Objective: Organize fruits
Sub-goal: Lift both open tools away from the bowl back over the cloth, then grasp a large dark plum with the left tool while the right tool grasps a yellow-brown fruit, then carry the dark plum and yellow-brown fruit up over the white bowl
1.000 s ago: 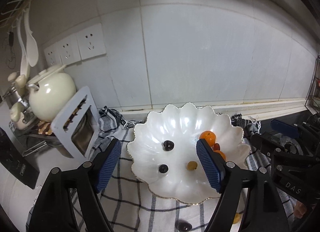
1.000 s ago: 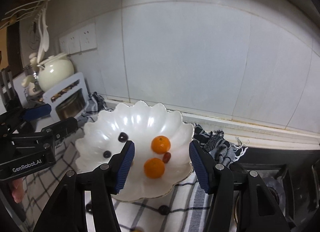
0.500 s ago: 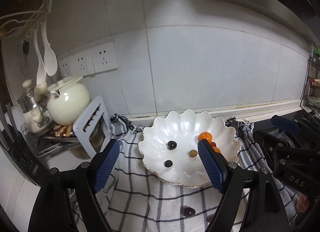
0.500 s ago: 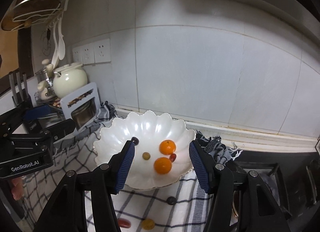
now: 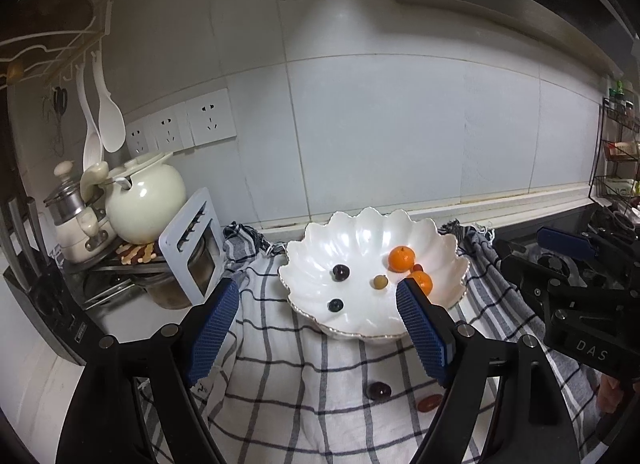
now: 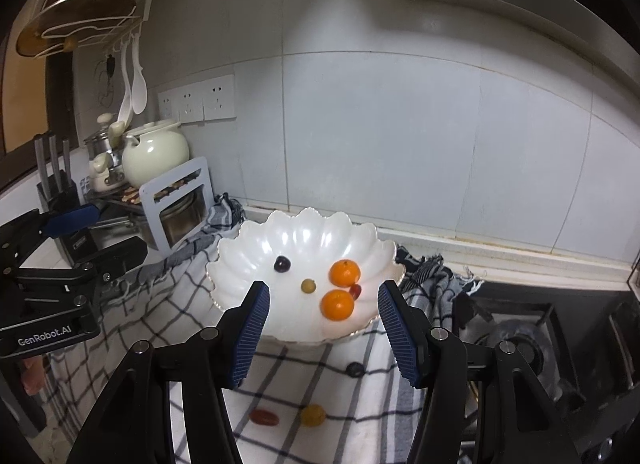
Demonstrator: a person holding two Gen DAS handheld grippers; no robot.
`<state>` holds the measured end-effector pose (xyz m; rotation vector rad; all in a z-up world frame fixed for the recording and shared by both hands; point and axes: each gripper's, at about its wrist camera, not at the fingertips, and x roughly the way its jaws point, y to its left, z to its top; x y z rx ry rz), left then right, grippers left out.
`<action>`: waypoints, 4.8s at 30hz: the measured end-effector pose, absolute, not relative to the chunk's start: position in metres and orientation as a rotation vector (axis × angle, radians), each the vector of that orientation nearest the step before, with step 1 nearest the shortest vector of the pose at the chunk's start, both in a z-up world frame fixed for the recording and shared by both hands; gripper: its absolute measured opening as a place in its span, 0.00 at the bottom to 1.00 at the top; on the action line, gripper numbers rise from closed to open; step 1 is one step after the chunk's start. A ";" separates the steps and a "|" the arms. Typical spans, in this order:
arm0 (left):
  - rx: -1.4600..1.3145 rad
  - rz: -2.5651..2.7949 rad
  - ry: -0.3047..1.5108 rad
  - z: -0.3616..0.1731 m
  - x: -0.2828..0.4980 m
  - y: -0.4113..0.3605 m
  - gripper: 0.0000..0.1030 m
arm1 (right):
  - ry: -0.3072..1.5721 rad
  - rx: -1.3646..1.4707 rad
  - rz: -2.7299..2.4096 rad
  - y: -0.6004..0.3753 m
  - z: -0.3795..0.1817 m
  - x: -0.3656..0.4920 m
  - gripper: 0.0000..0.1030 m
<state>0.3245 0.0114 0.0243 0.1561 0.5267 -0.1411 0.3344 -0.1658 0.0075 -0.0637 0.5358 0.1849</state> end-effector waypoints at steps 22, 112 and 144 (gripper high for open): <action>0.153 -0.219 0.601 -0.017 0.303 0.012 0.76 | 0.623 -0.056 0.194 -0.164 -0.035 0.310 0.56; 0.121 -0.345 0.842 -0.125 0.349 -0.017 0.28 | 0.880 0.043 0.254 -0.171 -0.138 0.349 0.27; 0.091 -0.309 0.608 -0.036 0.307 -0.007 0.28 | 0.632 0.024 0.305 -0.169 -0.047 0.317 0.27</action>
